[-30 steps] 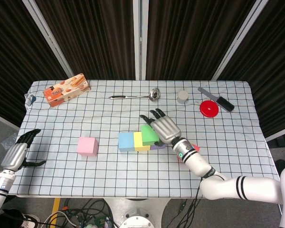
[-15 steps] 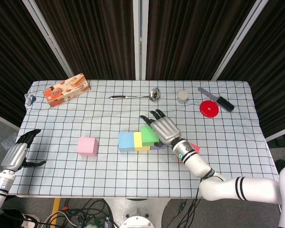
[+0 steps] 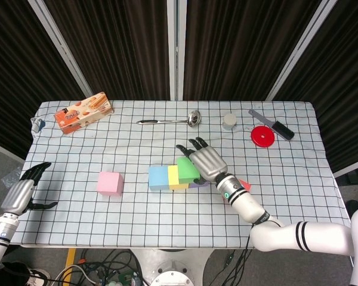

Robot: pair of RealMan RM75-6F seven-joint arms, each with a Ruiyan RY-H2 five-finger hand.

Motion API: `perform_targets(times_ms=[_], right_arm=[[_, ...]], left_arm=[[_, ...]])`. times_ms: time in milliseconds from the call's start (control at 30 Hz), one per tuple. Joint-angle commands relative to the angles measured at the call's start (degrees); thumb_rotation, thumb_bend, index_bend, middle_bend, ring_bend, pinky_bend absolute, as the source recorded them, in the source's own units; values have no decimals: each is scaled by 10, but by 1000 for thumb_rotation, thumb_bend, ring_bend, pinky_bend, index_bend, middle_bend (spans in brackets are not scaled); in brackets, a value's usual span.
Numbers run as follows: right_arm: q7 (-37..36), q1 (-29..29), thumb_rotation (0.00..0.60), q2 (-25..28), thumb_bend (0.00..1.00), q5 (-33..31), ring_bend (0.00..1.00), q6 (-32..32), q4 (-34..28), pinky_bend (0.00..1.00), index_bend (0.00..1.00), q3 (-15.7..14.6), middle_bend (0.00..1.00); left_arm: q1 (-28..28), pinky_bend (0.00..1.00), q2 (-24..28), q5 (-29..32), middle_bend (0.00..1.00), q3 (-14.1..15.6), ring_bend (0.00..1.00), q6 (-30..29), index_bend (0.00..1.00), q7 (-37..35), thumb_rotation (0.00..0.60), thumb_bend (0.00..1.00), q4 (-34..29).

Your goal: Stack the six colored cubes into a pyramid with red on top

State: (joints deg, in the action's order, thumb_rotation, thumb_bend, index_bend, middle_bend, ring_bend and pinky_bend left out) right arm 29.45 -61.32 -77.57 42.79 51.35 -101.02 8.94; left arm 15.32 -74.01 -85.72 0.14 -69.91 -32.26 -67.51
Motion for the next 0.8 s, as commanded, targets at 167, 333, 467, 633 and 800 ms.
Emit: perform_targets(times_ms=[167,333,467,633,800], right_arm=[[3,-3,600,-4,273,-11,0,-4,7,0,0,-3,333],[3,-4,600,-7,272,-10,0,-3,12,0,0,-5,310],[-2,-3,600,-8,272,-4,0,-4,14,0,0,-4,299],[-10,-1,600,-6,273,3,0,-6,15,0,0,-2,304],[-19,1,600,-1,272,13,0,-9,14,0,0,0,307]], left_arm=[[0,70,-1,0,25,0,0,0,38,-1,600,0,2],[-1,70,-1,0,25,1,0,1,38,-3,600,0,3],[0,70,0,0,25,0,0,2,38,-3,600,0,3],[1,70,0,1,25,0,0,3,38,-2,600,0,2],[1,70,1,0,25,0,0,2,38,-1,600,0,0]])
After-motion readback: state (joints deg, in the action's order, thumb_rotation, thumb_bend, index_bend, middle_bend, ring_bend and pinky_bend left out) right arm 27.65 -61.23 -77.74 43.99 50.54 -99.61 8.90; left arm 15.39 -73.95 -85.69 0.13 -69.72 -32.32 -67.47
